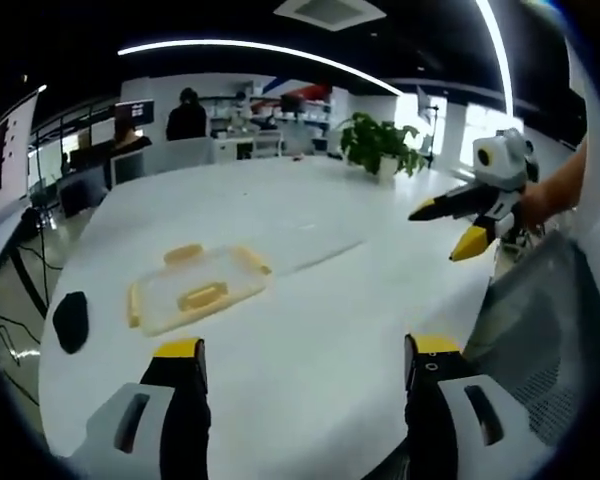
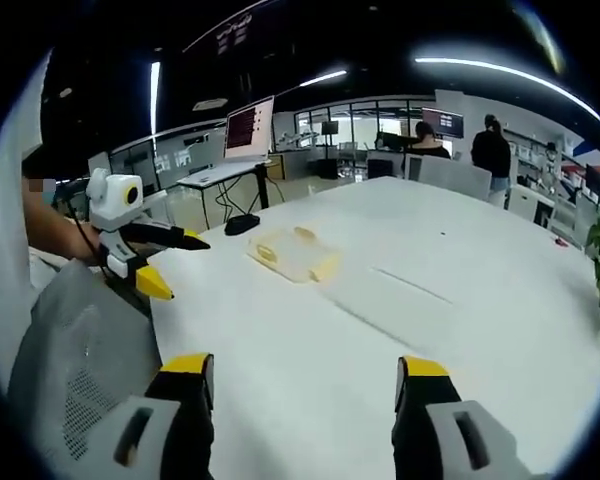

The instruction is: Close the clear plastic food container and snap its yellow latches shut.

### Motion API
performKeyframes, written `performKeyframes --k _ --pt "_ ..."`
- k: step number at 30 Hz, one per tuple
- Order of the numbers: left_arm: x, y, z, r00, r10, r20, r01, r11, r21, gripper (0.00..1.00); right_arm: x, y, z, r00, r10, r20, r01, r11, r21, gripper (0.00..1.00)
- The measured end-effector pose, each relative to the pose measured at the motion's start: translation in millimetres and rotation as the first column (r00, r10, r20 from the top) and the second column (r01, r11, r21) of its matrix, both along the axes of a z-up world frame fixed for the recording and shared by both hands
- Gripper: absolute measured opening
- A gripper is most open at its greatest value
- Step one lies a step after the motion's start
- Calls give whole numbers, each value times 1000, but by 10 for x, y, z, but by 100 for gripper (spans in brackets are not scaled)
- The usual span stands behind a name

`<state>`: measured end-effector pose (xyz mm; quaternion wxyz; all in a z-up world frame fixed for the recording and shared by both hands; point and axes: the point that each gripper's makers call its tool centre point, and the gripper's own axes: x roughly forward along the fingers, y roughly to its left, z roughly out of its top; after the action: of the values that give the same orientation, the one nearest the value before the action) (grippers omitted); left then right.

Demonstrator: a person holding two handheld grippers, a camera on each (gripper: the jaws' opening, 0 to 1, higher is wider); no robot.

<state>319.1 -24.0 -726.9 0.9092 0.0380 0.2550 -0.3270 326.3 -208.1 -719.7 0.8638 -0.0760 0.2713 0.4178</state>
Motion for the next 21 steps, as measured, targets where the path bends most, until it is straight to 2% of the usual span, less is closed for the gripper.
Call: performKeyframes --k 11,21 --pt "51 -2 -22 1000 -9 5 9 1000 13 79 101 106 0 1000 26 13 -27 1000 5 72" --pt "147 119 -56 1000 -9 7 8 999 34 79 202 154 -1 999 36 25 -36 999 1 71"
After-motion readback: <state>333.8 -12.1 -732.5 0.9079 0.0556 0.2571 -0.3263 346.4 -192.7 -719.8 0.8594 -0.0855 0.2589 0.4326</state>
